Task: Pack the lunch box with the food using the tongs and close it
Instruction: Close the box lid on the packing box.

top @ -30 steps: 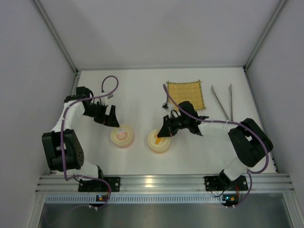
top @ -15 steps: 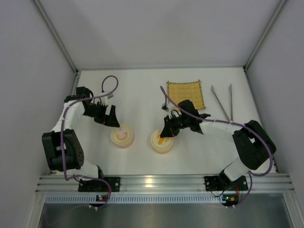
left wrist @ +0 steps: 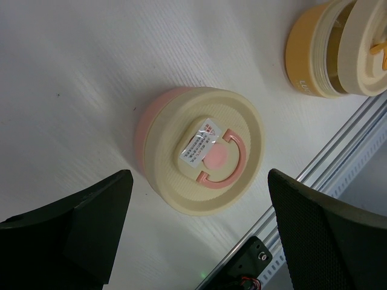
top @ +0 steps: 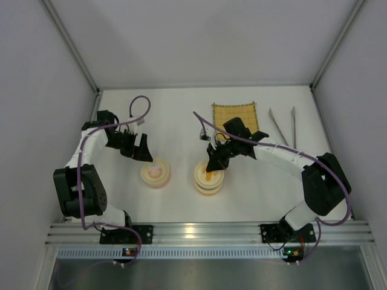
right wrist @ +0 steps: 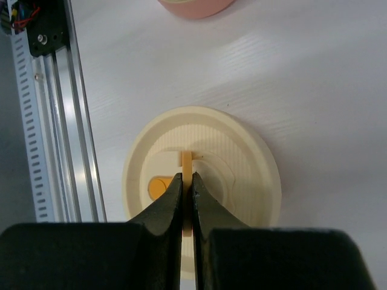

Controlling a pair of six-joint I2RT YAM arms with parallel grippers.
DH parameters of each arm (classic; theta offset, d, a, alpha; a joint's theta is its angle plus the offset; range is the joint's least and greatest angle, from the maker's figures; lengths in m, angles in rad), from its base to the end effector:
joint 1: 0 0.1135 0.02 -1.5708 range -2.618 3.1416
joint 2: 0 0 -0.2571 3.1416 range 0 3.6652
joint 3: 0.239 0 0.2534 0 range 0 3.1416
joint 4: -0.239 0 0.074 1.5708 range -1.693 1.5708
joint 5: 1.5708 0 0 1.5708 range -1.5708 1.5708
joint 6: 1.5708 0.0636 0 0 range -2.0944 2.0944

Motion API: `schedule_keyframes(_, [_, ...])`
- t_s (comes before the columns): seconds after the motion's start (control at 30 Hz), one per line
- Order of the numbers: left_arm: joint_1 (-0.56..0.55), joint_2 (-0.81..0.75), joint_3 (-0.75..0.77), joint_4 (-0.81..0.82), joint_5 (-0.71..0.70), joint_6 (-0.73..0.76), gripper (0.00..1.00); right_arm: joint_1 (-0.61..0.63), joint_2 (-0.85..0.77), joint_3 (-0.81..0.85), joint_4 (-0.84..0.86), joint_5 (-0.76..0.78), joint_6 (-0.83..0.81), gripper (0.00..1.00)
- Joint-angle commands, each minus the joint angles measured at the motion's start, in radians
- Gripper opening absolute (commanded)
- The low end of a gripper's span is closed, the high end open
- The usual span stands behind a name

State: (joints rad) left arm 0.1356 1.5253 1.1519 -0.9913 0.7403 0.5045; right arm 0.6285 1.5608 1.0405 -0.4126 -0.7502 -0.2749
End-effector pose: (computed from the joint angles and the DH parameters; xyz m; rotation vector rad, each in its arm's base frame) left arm 0.2874 -0.0041 0.2180 0.5764 2.5234 -0.8685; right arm 0.2436 0.2306 0.2034 -1.3482 2.0533 1.0856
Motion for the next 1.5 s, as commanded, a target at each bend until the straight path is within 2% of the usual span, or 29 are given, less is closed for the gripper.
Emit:
schedule_keyframes(0.0, [0.006,-0.004,0.017,-0.012,0.045,0.029,0.98,0.014,0.010,0.052,-0.144,-0.041,-0.168,0.00])
schedule_keyframes(0.2, [0.006,-0.002,0.020,-0.023,0.048,0.037,0.98,0.028,0.051,0.113,-0.328,-0.047,-0.410,0.00])
schedule_keyframes(0.33, [0.005,0.002,0.022,-0.021,0.054,0.035,0.98,0.030,0.125,0.232,-0.584,-0.084,-0.665,0.00])
schedule_keyframes(0.43, [0.006,0.003,0.022,-0.015,0.056,0.032,0.98,0.030,0.159,0.297,-0.670,-0.113,-0.771,0.00])
schedule_keyframes(0.6, [0.006,-0.002,0.014,-0.013,0.051,0.040,0.98,0.042,0.130,0.302,-0.580,-0.078,-0.785,0.00])
schedule_keyframes(0.7, [0.006,0.001,0.015,-0.013,0.051,0.045,0.98,0.059,0.117,0.291,-0.557,-0.043,-0.848,0.00])
schedule_keyframes(0.9, [0.004,0.015,0.022,-0.021,0.090,0.052,0.98,0.108,0.119,0.293,-0.563,0.040,-1.001,0.00])
schedule_keyframes(1.03, [0.006,0.021,0.020,-0.018,0.097,0.052,0.98,0.122,0.169,0.367,-0.639,0.034,-1.052,0.00])
schedule_keyframes(1.47, [0.006,0.021,0.020,-0.018,0.093,0.059,0.98,0.138,0.174,0.385,-0.572,0.018,-1.032,0.00])
